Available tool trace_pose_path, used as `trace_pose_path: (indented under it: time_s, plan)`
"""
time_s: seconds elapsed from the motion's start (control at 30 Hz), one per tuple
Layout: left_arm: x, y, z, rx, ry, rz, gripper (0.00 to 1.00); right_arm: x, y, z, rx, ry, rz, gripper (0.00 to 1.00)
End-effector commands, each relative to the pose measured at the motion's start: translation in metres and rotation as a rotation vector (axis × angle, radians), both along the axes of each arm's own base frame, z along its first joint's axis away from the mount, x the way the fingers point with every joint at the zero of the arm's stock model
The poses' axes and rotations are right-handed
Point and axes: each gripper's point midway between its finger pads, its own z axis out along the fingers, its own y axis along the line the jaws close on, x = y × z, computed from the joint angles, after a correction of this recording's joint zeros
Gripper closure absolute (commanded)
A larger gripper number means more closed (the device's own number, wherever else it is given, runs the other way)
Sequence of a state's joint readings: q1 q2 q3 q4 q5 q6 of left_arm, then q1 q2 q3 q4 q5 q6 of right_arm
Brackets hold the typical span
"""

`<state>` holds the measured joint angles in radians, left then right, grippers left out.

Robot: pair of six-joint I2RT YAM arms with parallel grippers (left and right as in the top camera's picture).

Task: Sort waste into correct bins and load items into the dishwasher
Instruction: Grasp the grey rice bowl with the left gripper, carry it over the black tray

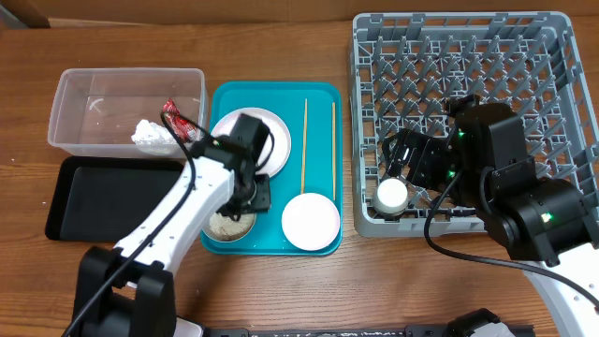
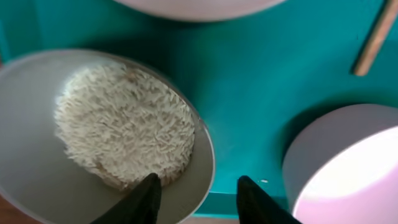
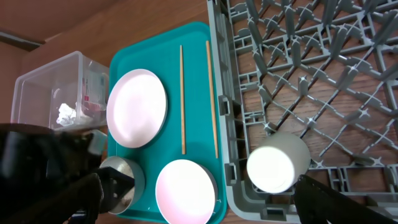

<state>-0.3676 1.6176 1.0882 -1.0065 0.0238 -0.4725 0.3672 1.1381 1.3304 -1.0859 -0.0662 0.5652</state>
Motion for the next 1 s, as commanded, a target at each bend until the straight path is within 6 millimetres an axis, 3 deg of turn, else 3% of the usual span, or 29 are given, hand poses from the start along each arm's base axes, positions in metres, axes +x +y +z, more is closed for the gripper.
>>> trace_pose_path:
  time_s: [0.0, 0.1, 0.33, 0.4, 0.47, 0.57, 0.77, 0.87, 0.97]
  plan:
    - [-0.003, -0.008, -0.008, -0.016, 0.005, -0.001, 0.65, 0.002, -0.001, 0.006, 0.000, -0.018, -0.008, 0.00]
    - [-0.003, -0.008, -0.014, 0.019, 0.005, -0.021, 0.76, 0.002, -0.001, 0.006, 0.001, -0.018, -0.009, 0.00]
    - [-0.008, -0.005, -0.039, 0.123, 0.058, -0.089, 0.88, 0.000, -0.001, 0.005, -0.002, -0.012, -0.009, 0.00]
    - [-0.010, -0.004, -0.041, 0.130, 0.073, -0.089, 0.96, 0.000, -0.001, 0.004, -0.003, -0.009, -0.009, 0.00]
    - [-0.009, -0.004, -0.038, 0.130, 0.070, -0.089, 0.96, -0.001, -0.002, 0.004, -0.004, -0.006, -0.009, 0.00]
    - [-0.004, -0.006, -0.019, 0.124, 0.057, -0.086, 0.96, -0.001, -0.002, 0.003, -0.005, -0.004, -0.009, 0.00]
    - [0.022, -0.007, 0.057, 0.024, -0.076, -0.097, 0.96, -0.001, -0.002, 0.003, -0.005, -0.004, -0.009, 0.00]
    - [0.035, 0.014, 0.089, -0.081, -0.153, -0.020, 0.96, -0.001, -0.002, 0.003, -0.005, -0.004, -0.009, 0.00]
    - [0.039, 0.032, 0.103, -0.220, -0.171, 0.051, 0.96, -0.001, -0.002, 0.003, -0.005, -0.005, -0.009, 0.00]
